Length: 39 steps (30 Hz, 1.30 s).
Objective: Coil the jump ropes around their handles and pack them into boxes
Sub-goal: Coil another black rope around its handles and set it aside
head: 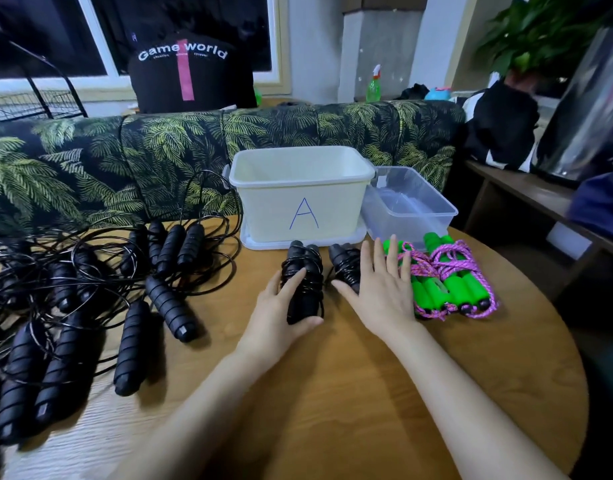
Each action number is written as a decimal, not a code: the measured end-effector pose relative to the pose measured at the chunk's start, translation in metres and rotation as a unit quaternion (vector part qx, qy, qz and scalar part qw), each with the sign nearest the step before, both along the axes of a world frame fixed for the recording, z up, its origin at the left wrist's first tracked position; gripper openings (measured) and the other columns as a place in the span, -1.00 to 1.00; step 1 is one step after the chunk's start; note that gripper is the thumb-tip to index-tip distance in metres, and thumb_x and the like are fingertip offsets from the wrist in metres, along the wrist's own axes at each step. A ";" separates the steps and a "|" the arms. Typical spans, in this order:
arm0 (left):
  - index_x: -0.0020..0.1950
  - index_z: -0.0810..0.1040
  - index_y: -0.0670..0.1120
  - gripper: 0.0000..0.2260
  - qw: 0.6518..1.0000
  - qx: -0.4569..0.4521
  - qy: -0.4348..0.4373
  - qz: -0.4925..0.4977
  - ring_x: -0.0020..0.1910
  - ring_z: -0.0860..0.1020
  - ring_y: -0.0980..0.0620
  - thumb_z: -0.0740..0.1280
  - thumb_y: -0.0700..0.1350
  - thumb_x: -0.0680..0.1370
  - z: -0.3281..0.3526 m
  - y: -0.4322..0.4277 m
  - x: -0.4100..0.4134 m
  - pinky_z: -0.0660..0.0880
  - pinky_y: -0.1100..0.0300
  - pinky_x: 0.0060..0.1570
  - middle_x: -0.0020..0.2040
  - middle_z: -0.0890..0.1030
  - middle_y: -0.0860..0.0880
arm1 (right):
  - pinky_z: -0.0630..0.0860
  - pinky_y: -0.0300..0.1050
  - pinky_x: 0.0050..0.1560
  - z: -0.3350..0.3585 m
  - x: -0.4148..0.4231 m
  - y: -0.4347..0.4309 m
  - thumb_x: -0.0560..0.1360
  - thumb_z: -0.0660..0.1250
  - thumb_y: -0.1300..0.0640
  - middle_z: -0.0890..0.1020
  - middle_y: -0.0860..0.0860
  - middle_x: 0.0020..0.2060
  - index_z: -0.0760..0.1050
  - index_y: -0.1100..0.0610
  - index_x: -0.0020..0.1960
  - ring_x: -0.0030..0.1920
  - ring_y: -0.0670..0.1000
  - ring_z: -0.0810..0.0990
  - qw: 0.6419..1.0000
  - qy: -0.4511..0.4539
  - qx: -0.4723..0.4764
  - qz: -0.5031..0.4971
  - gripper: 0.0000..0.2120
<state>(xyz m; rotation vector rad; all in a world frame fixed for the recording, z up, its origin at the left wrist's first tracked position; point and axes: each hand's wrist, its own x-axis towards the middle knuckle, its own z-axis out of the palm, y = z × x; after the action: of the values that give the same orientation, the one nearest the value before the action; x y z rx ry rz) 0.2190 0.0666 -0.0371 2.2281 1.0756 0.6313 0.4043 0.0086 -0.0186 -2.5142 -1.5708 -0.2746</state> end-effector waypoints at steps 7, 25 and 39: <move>0.55 0.25 0.14 -0.27 0.999 -0.015 -0.050 0.006 0.58 0.12 -0.06 0.51 0.04 0.46 -0.005 0.000 0.020 0.12 0.18 0.45 0.57 0.20 -0.17 | -0.22 0.24 0.50 -0.011 0.018 -0.028 0.53 0.01 -0.22 0.43 0.18 0.44 0.29 0.19 0.52 0.46 0.23 0.38 0.991 -0.092 -0.017 0.098 -0.30; 0.61 -0.09 0.18 -0.40 0.983 0.043 0.175 -0.027 0.49 0.22 -0.19 0.14 0.16 0.66 0.022 0.015 0.035 0.22 -0.12 0.40 0.62 0.07 -0.01 | -0.26 0.28 0.53 0.012 0.022 -0.026 0.54 -0.37 -0.34 0.00 0.03 0.61 -0.15 -0.04 0.62 0.60 0.18 -0.10 0.996 -0.050 -0.059 0.036 -0.28; 0.59 0.15 0.03 -0.37 0.949 0.140 0.201 0.199 0.42 0.34 -0.19 0.26 0.18 0.58 0.029 -0.009 -0.181 0.28 -0.05 0.36 0.55 0.27 -0.05 | 0.17 0.14 0.50 0.034 -0.165 0.004 0.66 -0.01 -0.21 0.20 -0.01 0.57 0.05 -0.05 0.60 0.56 0.10 0.10 0.958 0.172 -0.004 0.228 -0.44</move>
<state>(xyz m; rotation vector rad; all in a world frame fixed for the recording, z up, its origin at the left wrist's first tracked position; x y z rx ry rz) 0.0376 0.0579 -0.0081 2.4685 1.7679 0.5267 0.2389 0.0124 0.0154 -1.9798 -1.9194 0.2179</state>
